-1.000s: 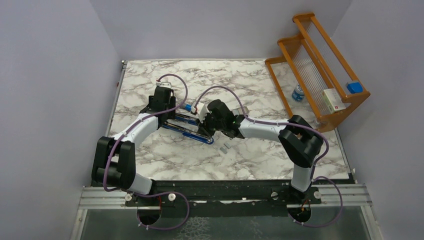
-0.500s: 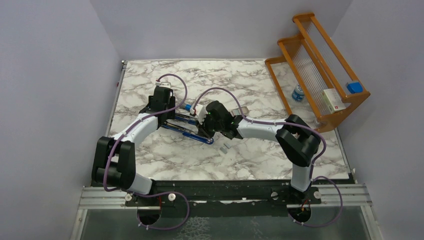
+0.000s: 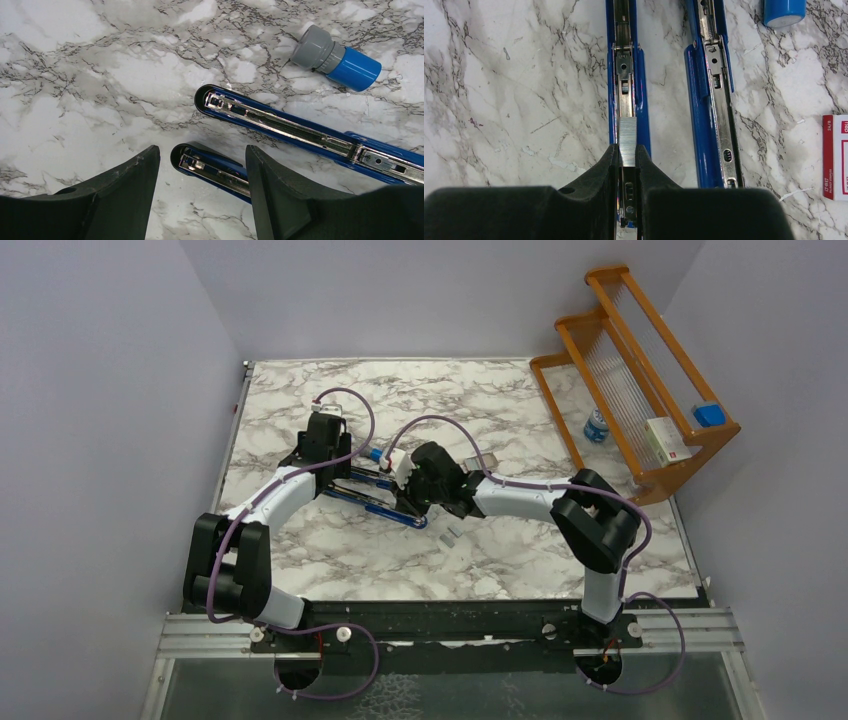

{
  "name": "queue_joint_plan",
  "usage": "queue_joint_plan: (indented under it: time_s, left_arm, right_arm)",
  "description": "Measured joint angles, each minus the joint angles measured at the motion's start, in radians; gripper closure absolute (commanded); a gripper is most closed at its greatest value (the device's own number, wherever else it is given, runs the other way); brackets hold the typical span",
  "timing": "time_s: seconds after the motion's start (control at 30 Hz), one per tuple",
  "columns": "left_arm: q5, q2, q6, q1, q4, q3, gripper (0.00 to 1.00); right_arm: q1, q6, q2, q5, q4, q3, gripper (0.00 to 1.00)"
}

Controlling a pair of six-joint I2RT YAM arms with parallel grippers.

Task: Load the staples into the stapler

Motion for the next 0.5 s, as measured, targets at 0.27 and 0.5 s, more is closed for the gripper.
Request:
queue_joint_plan:
  time_s: [0.27, 0.5]
  left_arm:
    - [0.003, 0.000, 0.000, 0.001, 0.000, 0.000, 0.34]
    - [0.003, 0.000, 0.000, 0.004, 0.000, 0.000, 0.34]
  right_arm:
    - [0.000, 0.000, 0.009, 0.005, -0.011, 0.000, 0.99]
    - [0.000, 0.000, 0.009, 0.005, -0.013, 0.000, 0.99]
